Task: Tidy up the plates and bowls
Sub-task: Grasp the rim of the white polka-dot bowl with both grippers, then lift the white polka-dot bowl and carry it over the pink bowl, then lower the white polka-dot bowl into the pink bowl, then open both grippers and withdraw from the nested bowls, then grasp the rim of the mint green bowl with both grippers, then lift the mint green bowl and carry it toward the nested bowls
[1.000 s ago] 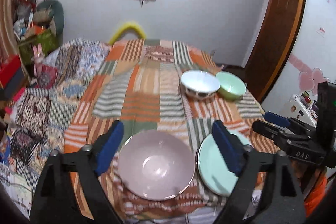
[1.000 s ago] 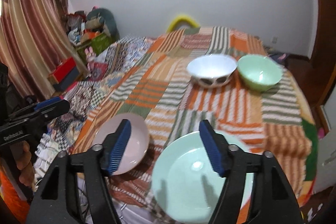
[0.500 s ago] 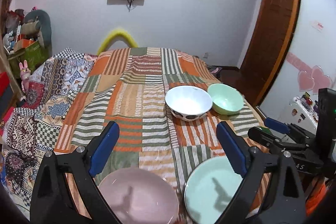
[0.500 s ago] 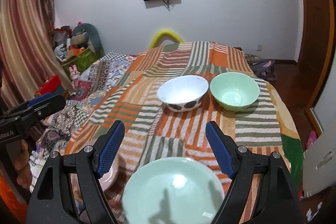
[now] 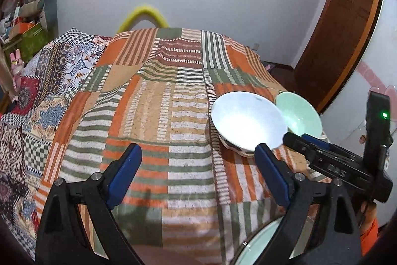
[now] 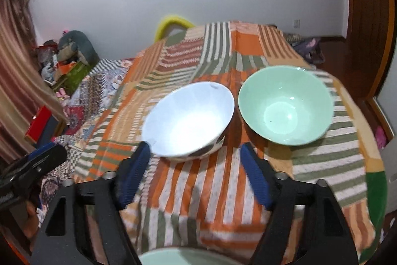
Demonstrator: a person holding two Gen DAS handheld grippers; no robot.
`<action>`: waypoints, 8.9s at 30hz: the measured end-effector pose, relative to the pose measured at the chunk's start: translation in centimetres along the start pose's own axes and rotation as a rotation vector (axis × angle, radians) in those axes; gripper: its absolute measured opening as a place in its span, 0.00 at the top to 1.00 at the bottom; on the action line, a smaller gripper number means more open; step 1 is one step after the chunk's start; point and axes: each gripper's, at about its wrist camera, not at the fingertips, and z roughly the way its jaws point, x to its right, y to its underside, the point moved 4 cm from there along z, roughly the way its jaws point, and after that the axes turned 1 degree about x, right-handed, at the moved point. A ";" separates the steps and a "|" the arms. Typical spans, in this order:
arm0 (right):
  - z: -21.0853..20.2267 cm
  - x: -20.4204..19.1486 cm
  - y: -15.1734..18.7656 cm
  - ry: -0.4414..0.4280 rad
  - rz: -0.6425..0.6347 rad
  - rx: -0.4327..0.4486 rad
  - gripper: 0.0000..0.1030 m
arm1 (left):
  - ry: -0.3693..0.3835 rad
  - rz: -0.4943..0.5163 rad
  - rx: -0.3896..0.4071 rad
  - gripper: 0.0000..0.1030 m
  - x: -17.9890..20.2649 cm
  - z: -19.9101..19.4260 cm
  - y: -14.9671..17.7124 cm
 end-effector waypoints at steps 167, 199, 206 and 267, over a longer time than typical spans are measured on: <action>-6.6 -13.9 12.6 -0.085 -0.349 -0.023 0.39 | -0.051 -0.032 -0.081 0.62 -5.6 -14.0 13.0; -7.5 11.0 0.3 0.203 0.053 0.124 0.28 | 0.031 0.138 0.030 0.11 10.4 -4.6 2.3; -2.1 14.4 -1.3 0.163 0.136 0.023 0.48 | 0.037 0.143 -0.022 0.11 10.0 -0.4 2.1; -8.9 5.1 4.1 -0.039 -0.032 -0.015 0.83 | 0.191 0.108 -0.196 0.88 12.3 -0.3 5.2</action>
